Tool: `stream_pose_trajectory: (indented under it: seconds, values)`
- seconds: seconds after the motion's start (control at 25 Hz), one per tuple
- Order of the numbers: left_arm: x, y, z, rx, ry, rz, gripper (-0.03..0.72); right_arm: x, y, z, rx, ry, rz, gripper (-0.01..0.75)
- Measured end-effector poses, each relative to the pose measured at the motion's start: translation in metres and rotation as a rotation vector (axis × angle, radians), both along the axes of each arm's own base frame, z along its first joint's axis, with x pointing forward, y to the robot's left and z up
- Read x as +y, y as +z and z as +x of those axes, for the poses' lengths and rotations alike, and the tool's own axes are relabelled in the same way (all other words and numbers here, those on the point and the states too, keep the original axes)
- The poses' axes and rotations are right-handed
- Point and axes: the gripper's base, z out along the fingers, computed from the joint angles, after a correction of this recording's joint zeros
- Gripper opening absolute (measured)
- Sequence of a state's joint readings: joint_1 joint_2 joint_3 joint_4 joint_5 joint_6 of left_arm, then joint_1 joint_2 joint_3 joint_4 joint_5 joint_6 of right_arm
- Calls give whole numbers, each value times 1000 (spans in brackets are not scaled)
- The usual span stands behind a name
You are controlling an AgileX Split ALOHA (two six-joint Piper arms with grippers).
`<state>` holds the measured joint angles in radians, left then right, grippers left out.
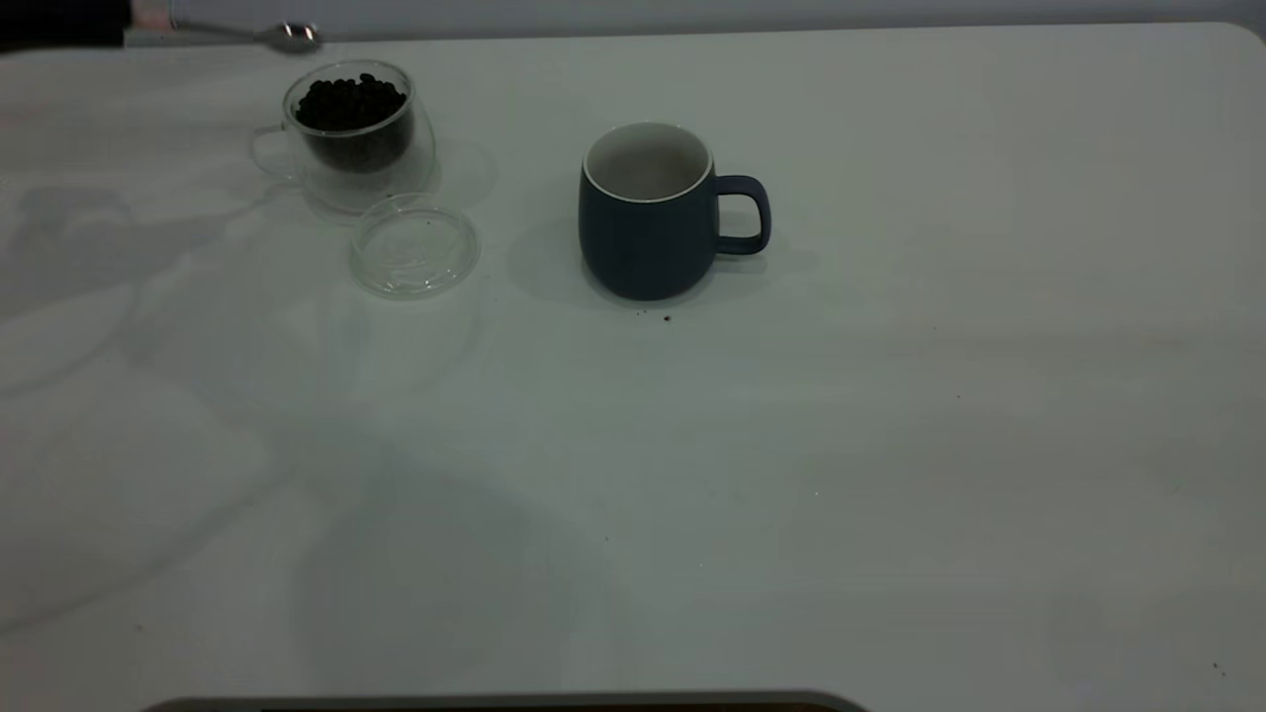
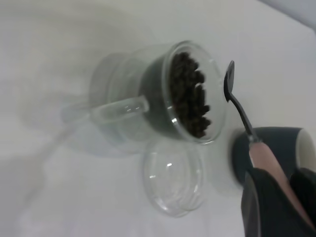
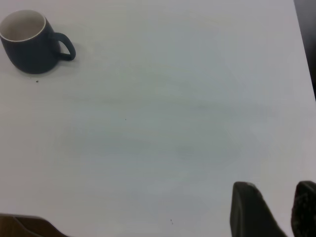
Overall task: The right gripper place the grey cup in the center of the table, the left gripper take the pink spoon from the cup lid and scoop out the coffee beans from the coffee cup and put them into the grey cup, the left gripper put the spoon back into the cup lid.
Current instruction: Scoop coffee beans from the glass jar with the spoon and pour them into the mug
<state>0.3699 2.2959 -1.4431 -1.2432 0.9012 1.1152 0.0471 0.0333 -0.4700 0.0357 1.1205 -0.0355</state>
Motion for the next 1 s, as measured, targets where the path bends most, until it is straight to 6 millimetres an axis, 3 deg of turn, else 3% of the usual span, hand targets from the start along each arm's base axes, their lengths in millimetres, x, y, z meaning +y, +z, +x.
stream_pose_trajectory:
  seconds: [0.2,0.68,1.0]
  values:
    - [1,-21,1,21,12,22,123,0,0,0,0,0,0,241]
    - [-6,-21,8,-69,8,53,123,0,0,0,0,0,0,241]
    - [-14,-43,9,-44,5,41,123,0,0,0,0,0,0,241]
